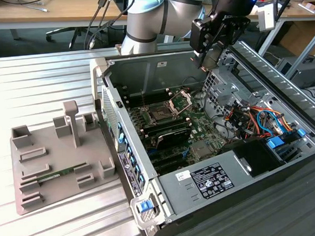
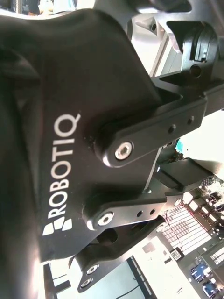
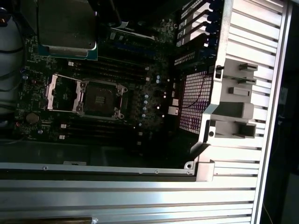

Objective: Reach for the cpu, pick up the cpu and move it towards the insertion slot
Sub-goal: 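Pick up the cpu and move it towards the insertion slot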

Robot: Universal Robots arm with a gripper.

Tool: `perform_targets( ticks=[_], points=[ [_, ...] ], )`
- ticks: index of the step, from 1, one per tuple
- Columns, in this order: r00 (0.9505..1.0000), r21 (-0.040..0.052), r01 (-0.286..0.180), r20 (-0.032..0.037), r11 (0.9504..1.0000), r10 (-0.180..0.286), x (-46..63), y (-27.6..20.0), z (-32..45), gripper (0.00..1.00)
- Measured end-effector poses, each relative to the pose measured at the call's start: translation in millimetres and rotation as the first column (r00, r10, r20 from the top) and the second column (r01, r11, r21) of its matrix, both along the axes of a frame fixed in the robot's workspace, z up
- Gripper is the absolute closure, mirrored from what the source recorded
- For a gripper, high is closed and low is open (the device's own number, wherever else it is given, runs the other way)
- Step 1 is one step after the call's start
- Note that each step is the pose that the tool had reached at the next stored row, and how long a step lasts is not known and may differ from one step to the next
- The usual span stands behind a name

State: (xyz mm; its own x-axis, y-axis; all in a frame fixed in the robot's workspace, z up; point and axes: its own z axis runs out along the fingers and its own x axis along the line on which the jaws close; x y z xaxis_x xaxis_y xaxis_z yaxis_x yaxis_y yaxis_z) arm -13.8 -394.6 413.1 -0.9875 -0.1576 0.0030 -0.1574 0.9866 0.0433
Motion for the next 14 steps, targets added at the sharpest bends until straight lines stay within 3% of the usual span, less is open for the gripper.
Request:
perform_targets(
  ticks=[14],
  points=[
    [1.0, 0.0, 0.0, 0.0, 1.0, 0.0, 6.4, 0.0, 0.0, 0.45]
  ],
)
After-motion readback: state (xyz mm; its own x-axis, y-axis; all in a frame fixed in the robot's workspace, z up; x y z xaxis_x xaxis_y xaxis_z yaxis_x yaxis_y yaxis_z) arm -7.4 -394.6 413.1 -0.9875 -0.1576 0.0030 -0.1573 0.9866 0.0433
